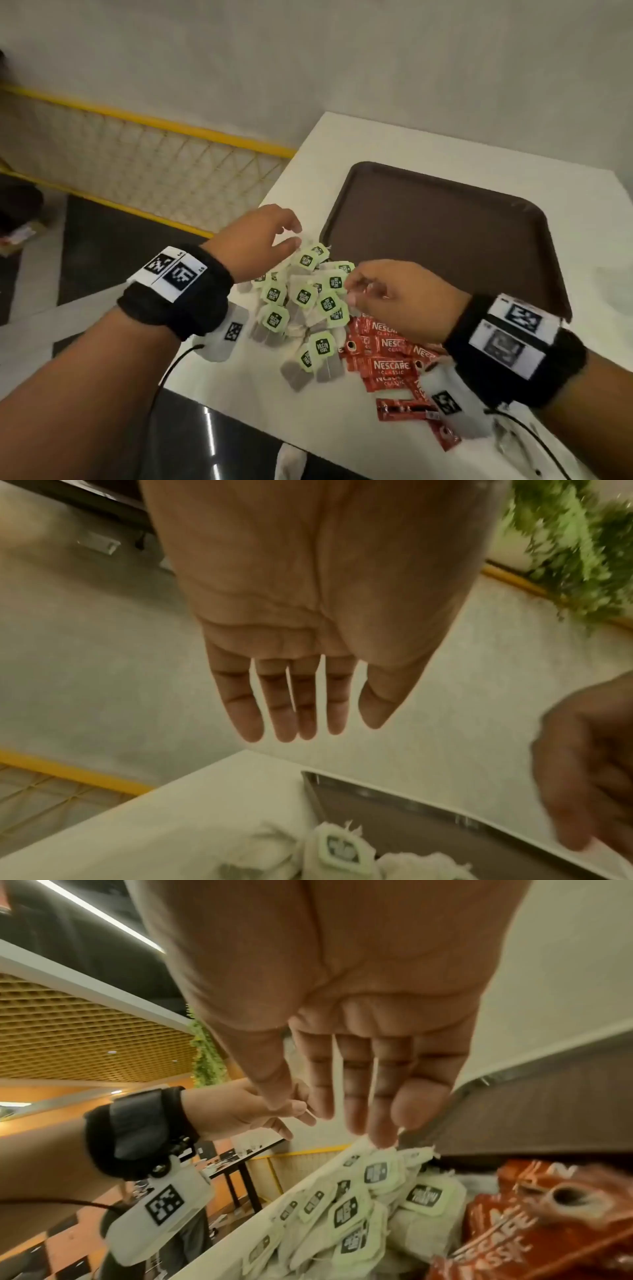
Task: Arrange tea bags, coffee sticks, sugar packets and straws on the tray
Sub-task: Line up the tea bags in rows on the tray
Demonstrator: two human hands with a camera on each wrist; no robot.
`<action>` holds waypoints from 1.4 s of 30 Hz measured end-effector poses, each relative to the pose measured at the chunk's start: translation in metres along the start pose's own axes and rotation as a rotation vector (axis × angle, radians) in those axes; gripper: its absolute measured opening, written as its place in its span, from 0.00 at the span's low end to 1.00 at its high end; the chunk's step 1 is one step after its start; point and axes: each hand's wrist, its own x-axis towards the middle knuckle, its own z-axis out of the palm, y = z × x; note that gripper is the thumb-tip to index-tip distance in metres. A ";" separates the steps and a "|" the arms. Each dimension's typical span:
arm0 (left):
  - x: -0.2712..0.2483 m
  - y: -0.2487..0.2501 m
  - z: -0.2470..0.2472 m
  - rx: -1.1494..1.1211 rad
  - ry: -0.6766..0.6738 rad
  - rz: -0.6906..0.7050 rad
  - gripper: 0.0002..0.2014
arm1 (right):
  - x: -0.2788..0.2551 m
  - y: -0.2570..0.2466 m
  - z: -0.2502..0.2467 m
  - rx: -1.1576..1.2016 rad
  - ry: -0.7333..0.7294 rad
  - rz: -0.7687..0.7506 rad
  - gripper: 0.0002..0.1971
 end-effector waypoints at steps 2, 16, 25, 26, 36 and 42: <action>0.011 -0.011 0.005 0.070 -0.070 -0.047 0.17 | 0.024 0.000 0.007 0.006 0.038 0.129 0.20; 0.047 -0.024 0.024 0.157 -0.410 0.036 0.31 | 0.081 0.016 0.025 -0.132 -0.035 0.456 0.31; 0.044 -0.026 0.035 0.052 -0.396 0.082 0.24 | 0.081 0.012 0.030 0.090 0.056 0.374 0.19; 0.044 -0.026 0.036 0.010 -0.389 0.083 0.23 | 0.081 0.012 0.030 0.110 0.067 0.372 0.19; 0.035 -0.026 0.029 -0.343 -0.304 0.089 0.08 | 0.071 0.021 0.025 0.228 0.031 0.357 0.10; 0.035 -0.027 0.020 -0.589 -0.306 0.040 0.11 | 0.058 0.020 0.010 0.205 0.050 0.262 0.08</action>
